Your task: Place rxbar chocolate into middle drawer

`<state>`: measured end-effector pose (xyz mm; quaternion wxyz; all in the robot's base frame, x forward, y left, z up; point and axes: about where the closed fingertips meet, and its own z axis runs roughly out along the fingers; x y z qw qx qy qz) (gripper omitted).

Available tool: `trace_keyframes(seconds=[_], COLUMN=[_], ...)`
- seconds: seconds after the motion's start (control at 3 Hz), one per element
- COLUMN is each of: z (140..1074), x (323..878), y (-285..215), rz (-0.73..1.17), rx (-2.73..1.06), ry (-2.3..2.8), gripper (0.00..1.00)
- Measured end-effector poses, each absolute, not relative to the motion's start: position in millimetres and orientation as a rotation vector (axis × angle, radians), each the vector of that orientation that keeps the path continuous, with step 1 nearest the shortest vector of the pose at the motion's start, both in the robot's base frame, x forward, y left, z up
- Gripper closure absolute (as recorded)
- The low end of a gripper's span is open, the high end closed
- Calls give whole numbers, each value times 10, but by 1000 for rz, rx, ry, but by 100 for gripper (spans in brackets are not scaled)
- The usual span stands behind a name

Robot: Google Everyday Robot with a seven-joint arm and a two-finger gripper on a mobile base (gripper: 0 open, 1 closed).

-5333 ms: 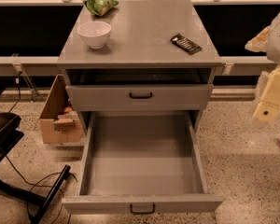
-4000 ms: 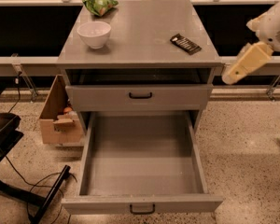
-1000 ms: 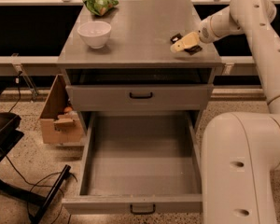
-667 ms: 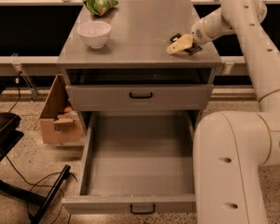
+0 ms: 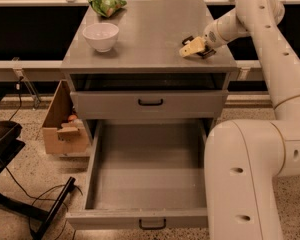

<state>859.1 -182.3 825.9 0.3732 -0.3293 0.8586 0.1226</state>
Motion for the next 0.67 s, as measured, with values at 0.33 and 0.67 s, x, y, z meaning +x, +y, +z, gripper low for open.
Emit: trace_keyframes(seconds=[0.33,0.67], z=[8258,8258], x=[8591,8592], y=[-1822,-1822], rz=[314,314], rx=[-844,-844], ry=[2200,2200], gripper=[88,100])
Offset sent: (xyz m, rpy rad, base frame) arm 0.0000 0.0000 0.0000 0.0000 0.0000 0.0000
